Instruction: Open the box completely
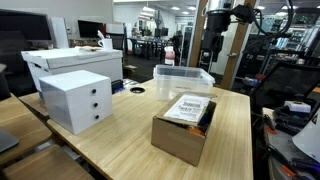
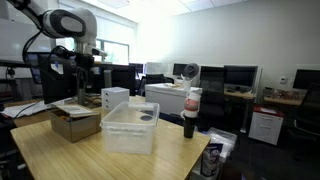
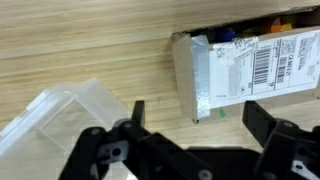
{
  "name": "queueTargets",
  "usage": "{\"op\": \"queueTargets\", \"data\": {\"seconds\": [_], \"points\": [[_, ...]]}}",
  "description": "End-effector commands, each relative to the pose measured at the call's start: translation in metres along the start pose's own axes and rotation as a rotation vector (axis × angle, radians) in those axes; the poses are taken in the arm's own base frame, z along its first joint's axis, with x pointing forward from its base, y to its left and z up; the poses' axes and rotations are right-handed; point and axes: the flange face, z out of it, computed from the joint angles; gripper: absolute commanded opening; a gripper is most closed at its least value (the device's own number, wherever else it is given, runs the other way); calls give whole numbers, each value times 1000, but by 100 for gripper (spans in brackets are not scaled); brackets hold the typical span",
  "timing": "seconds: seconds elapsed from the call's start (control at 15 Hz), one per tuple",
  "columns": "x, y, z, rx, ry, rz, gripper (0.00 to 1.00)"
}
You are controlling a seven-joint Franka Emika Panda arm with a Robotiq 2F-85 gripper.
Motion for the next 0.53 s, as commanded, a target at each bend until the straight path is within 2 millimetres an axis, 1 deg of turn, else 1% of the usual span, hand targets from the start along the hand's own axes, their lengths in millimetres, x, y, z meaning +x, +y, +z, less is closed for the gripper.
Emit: {"op": "queueTargets", "data": {"seconds": [0.0, 0.33, 0.47], "points": [[-33, 5, 20, 49, 33, 36, 100], [-60, 6, 45, 70, 33, 49, 100], [-71, 4, 55, 66, 36, 28, 100]]}}
